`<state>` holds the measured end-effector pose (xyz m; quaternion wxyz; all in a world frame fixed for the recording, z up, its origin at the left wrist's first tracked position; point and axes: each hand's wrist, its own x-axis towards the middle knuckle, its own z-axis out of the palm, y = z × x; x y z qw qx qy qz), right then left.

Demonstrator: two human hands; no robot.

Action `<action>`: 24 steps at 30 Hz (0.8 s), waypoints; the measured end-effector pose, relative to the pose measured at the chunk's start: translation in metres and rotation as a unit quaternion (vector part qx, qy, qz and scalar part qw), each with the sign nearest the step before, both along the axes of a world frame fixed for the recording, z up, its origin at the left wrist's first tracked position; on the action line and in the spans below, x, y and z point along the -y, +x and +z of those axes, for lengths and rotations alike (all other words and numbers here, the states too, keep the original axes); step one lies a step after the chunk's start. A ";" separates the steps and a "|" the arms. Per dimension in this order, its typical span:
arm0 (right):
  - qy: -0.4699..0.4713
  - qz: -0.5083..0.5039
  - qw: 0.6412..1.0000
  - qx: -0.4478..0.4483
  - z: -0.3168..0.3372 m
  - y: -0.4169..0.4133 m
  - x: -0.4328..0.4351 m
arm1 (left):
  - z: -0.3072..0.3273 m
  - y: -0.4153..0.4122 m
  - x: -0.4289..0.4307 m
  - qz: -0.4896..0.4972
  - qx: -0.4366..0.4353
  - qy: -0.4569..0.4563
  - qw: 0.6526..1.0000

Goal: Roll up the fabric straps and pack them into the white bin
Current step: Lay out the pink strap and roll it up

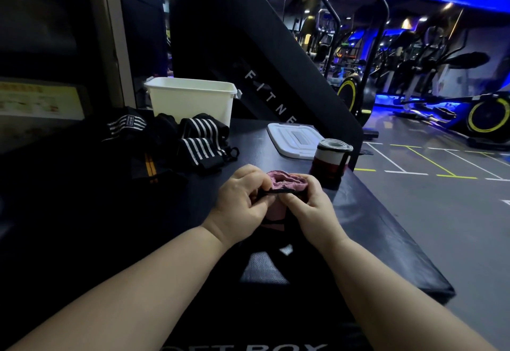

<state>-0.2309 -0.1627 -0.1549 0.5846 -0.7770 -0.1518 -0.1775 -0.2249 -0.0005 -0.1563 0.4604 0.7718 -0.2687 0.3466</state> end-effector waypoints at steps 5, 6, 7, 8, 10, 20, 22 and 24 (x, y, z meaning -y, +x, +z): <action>-0.023 -0.005 1.000 -0.009 -0.002 0.004 0.003 | -0.004 0.002 0.002 0.028 0.029 0.013 0.999; -0.020 0.003 1.000 -0.018 -0.002 0.004 0.004 | -0.005 0.002 0.003 0.027 0.033 0.012 0.999; -0.012 0.017 0.999 -0.028 -0.001 0.004 0.006 | -0.005 0.003 0.004 0.027 0.034 0.008 0.999; 0.002 0.037 0.998 -0.041 0.000 0.004 0.008 | -0.006 0.004 0.004 0.028 0.029 0.002 0.999; 0.039 0.074 0.994 -0.071 0.000 0.004 0.010 | -0.006 0.006 0.002 0.030 0.010 -0.014 0.999; 0.092 0.102 0.987 -0.087 -0.002 0.004 0.008 | -0.005 0.007 -0.007 0.000 -0.078 -0.071 0.994; 0.073 0.083 0.991 -0.075 -0.003 0.005 0.006 | -0.003 0.007 -0.007 -0.006 -0.106 -0.093 0.990; 0.056 0.071 0.994 -0.063 -0.004 0.006 0.005 | -0.001 0.005 -0.007 -0.009 -0.135 -0.113 0.984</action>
